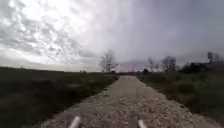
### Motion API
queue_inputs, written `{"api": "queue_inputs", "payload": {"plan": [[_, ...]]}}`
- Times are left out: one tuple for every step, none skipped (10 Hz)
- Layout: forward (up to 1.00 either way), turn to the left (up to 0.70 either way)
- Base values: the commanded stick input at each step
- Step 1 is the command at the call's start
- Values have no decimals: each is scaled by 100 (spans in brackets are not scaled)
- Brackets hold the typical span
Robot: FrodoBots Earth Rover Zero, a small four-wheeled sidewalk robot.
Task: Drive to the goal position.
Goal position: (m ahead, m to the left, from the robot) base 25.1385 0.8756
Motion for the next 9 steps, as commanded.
{"api": "queue_inputs", "payload": {"plan": [[50, 0], [50, 0], [50, 0], [50, 0], [50, 0], [50, 0], [50, 0], [50, 0], [50, 0]]}}
